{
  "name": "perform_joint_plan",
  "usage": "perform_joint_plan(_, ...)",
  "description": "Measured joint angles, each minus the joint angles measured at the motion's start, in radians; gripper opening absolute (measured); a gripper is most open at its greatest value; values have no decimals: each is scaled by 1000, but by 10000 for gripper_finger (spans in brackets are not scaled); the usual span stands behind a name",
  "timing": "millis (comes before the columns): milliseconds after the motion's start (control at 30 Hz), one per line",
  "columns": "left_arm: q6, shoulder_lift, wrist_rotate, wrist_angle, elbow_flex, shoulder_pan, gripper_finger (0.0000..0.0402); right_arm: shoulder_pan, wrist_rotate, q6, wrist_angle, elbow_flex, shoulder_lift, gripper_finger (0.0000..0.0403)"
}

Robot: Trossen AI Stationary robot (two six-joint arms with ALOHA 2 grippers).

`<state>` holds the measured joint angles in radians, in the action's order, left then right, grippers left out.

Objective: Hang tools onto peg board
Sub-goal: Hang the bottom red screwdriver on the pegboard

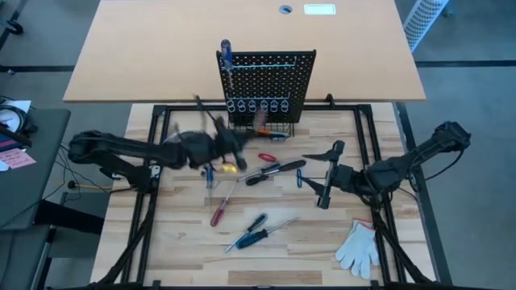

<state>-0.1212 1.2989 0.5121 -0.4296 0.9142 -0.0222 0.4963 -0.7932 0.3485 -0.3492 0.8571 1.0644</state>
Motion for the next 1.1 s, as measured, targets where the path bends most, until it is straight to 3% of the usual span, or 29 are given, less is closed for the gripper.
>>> perform_joint_plan(167,-22,-46,-1,52,125,-119,0,-9,-2,42,-19,0,1,275)
perform_joint_plan(300,-3,-5,-45,156,224,-207,0,-9,-2,42,-22,0,0,275)
perform_joint_plan(433,26,27,-25,207,288,-253,0,-5,-2,43,-24,0,1,275)
perform_joint_plan(633,98,28,40,214,292,-307,0,4,-2,43,-20,0,1,275)
perform_joint_plan(1100,137,100,35,202,265,-376,0,15,-1,44,-32,0,1,276)
